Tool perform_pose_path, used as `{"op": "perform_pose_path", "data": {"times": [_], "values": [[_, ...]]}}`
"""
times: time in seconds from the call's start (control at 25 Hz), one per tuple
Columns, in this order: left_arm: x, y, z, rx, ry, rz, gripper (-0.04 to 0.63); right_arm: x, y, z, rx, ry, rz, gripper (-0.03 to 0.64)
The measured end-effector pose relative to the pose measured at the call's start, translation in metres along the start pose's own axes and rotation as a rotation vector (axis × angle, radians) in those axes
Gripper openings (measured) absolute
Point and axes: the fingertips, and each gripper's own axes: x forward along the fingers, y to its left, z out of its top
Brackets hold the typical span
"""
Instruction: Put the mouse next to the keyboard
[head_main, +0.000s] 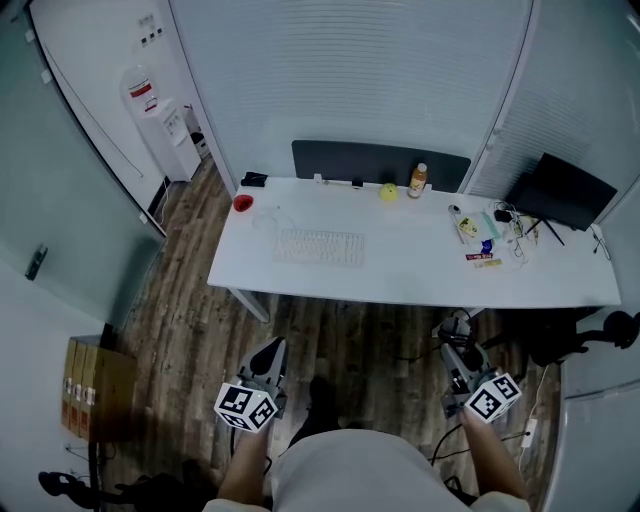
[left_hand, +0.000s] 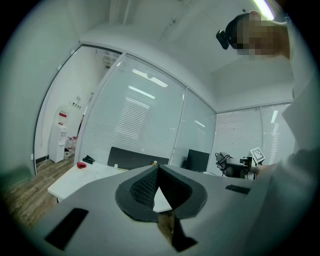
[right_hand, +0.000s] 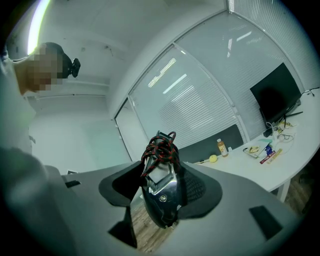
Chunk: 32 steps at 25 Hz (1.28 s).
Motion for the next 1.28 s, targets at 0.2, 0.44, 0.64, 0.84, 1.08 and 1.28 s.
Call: {"op": "perform_pose_path", "data": {"times": [0.2, 0.44, 0.64, 0.84, 1.08, 1.28], "values": [[0.025, 0.028, 0.002, 0.002, 0.024, -0.023, 0.017, 0.03, -0.003, -0.002, 0.007, 0.001, -0.022, 0.236], [0.058, 0.068, 0.01, 0.011, 0.053, -0.06, 0.017, 0.068, -0.006, -0.002, 0.014, -0.003, -0.066, 0.236], [0.081, 0.102, 0.019, 0.019, 0.066, -0.096, 0.017, 0.099, 0.0, -0.001, 0.017, -0.018, -0.094, 0.236], [0.102, 0.128, 0.027, 0.02, 0.071, -0.134, 0.017, 0.129, 0.004, 0.001, 0.028, -0.024, -0.121, 0.236], [0.118, 0.15, 0.029, 0.002, 0.079, -0.142, 0.017, 0.152, 0.002, -0.001, 0.038, -0.007, -0.141, 0.236], [0.13, 0.158, 0.026, -0.012, 0.091, -0.141, 0.017, 0.168, -0.007, -0.001, 0.054, 0.005, -0.15, 0.236]]}}
